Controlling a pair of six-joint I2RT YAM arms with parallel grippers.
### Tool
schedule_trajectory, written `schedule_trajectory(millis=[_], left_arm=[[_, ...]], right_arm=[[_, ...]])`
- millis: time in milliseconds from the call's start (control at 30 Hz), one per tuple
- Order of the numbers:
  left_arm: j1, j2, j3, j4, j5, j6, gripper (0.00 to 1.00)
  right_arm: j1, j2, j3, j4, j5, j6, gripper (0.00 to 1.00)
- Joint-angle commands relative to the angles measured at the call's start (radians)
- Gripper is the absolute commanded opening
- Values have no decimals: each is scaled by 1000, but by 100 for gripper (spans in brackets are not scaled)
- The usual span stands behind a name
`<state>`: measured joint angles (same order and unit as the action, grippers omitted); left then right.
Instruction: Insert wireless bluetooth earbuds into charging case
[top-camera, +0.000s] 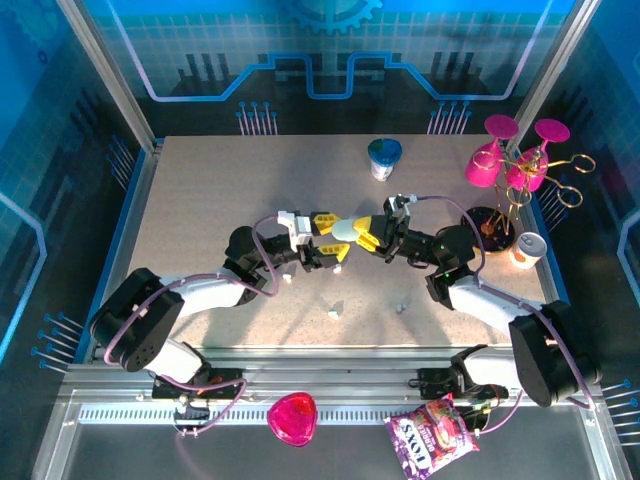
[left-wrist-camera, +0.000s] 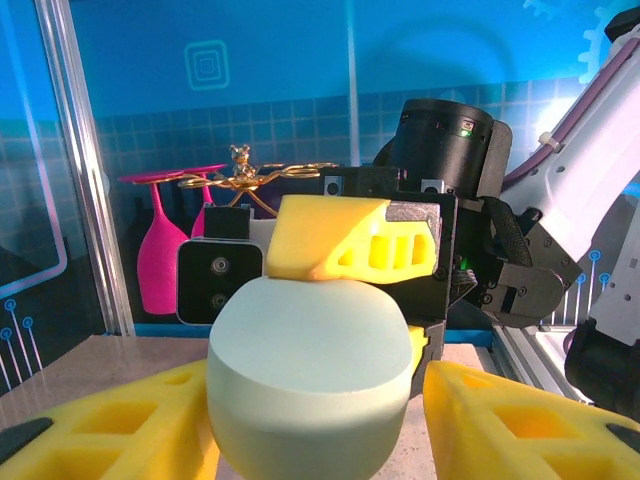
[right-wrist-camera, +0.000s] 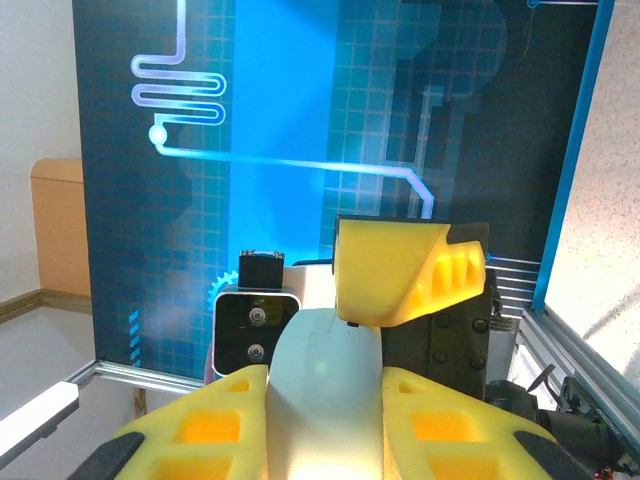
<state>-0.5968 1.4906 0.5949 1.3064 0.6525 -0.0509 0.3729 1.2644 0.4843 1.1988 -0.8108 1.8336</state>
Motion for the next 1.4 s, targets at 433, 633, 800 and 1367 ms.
schedule_trajectory(millis=[433,633,800,1367], left_arm=[[-6,14,31,22,35,6,50],[-7,23,36,27,38,6,54],[-7,33,41,28,42,6,47],[-7,-11,47,27,45,-15,50]], right_arm=[[7,-4,7,71,38,12,23],[5,-8,5,70,37,13,23],[4,-4,5,70,36,19,23],[4,1,-4,35,26,-8,23]])
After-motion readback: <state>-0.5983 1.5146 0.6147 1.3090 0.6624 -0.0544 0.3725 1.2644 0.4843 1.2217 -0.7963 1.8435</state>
